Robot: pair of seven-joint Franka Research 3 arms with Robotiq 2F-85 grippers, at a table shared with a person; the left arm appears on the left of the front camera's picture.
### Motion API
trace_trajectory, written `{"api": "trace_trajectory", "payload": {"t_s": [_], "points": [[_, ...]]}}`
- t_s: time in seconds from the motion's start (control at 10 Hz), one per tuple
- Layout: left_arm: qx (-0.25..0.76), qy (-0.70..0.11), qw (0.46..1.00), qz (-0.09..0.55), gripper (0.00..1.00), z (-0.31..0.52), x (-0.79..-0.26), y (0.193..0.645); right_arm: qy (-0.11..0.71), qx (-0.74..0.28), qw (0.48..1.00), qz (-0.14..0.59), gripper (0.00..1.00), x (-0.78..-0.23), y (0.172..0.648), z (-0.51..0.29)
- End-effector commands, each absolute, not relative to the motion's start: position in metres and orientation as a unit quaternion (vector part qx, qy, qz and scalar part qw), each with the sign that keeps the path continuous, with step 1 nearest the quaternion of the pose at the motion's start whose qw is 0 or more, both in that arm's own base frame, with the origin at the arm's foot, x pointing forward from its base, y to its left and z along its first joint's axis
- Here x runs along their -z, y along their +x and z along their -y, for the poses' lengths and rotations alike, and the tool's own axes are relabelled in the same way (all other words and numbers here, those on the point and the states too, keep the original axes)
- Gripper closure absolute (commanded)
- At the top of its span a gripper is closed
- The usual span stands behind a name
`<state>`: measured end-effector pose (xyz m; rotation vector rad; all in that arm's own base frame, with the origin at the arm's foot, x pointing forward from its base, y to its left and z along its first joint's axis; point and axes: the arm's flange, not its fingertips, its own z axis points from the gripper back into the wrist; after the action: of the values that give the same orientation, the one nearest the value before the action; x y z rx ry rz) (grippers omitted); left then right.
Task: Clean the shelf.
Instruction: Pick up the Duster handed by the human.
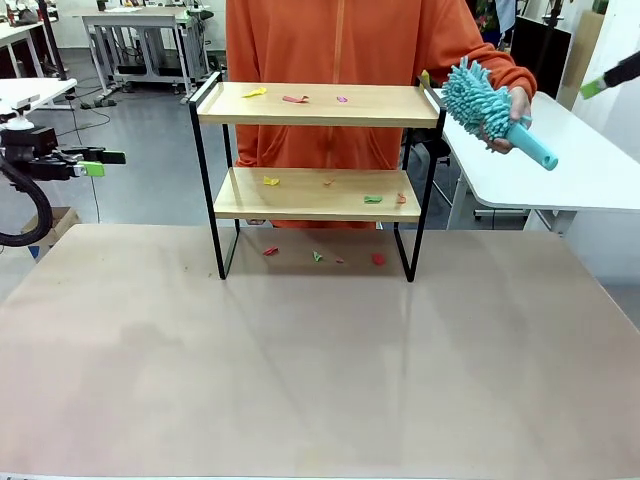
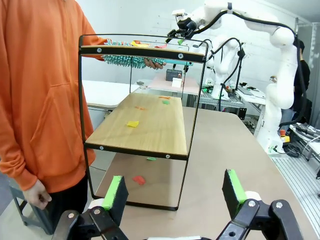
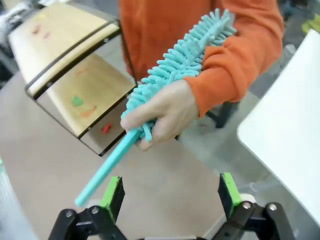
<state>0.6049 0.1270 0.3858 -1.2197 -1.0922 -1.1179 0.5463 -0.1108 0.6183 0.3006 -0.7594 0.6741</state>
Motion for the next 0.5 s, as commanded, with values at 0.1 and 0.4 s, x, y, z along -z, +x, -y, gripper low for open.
{"api": "trace_trajectory", "payload": {"t_s": [0.1,0.4], "points": [[0.479,-0.510,0.544,0.462,0.00,-0.128,-0.385,0.604,0.110,-0.240,0.909,0.324,0.00,-0.593,0.524,0.059],[0.479,-0.510,0.544,0.462,0.00,-0.128,-0.385,0.604,0.118,-0.278,0.889,0.345,0.00,-0.610,0.530,0.070]]}}
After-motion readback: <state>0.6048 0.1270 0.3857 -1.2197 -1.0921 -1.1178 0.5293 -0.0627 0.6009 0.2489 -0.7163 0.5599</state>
